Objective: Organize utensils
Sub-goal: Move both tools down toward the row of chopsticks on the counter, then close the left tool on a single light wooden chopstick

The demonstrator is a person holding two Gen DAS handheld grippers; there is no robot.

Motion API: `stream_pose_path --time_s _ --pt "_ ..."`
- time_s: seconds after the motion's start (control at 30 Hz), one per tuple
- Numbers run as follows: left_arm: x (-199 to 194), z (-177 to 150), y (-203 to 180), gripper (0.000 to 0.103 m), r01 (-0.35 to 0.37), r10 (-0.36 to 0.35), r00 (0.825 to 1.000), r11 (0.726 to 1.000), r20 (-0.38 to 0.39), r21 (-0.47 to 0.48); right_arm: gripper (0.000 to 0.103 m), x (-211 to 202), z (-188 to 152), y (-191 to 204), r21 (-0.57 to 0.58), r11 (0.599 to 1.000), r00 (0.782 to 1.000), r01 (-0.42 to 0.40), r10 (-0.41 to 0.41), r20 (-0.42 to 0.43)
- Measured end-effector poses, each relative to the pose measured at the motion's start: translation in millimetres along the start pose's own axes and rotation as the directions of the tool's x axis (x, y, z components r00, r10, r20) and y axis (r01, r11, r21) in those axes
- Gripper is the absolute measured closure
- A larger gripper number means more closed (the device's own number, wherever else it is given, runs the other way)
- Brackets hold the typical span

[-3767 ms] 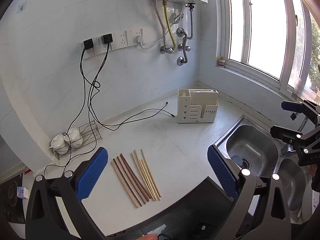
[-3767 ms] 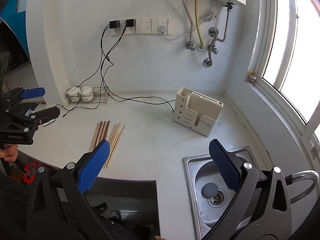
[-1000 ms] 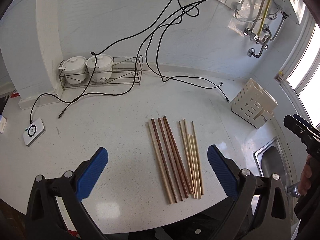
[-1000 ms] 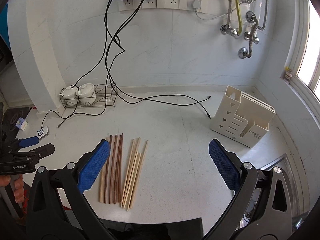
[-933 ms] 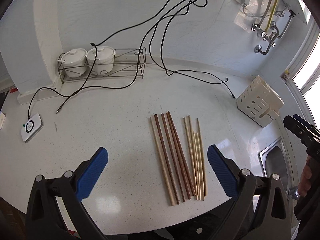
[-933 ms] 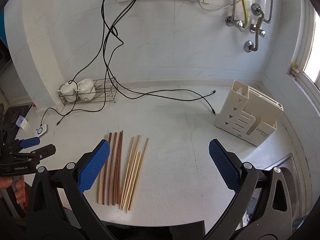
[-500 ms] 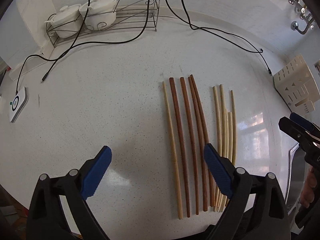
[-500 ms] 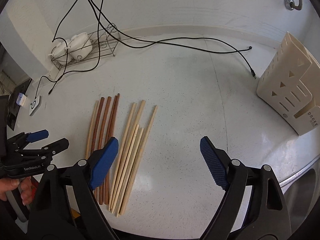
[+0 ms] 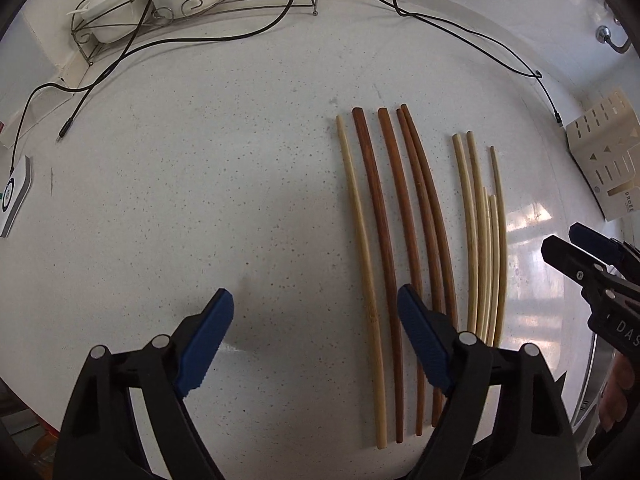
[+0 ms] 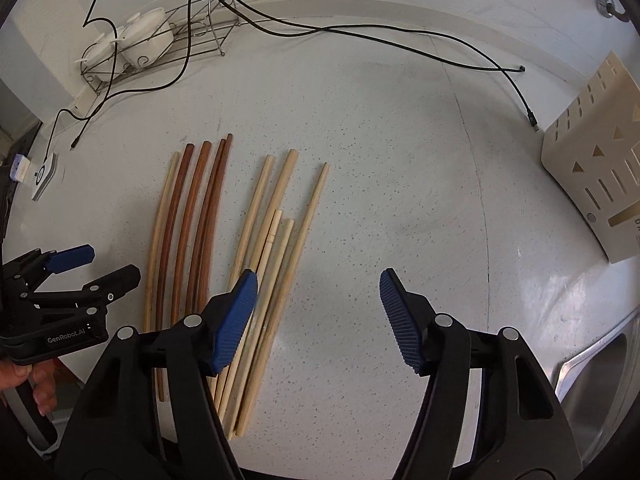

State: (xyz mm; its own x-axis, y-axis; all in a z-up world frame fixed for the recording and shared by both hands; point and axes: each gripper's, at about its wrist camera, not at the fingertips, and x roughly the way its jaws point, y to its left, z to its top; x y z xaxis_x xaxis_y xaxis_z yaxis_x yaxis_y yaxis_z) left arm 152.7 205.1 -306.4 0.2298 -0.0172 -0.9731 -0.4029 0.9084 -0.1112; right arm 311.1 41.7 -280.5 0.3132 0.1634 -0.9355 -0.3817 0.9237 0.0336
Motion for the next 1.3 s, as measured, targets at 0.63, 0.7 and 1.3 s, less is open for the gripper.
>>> stream_pose_path --time_s 0.63,0.7,1.3 --pt "17 10 2 0.023 -0.028 0.031 0.998 0.998 -0.050 0.061 0.050 10 7 -4 0.053 0.999 0.999 0.005 -0.002 -0.055" --pt "18 14 0 0.023 -0.026 0.030 0.998 0.998 -0.060 0.061 0.050 11 8 -5 0.062 0.998 0.998 0.005 -0.002 -0.059" --pt "31 30 -30 0.026 -0.089 0.101 0.989 0.990 -0.104 0.110 0.050 12 7 -9 0.066 0.998 0.998 0.007 -0.003 -0.065"
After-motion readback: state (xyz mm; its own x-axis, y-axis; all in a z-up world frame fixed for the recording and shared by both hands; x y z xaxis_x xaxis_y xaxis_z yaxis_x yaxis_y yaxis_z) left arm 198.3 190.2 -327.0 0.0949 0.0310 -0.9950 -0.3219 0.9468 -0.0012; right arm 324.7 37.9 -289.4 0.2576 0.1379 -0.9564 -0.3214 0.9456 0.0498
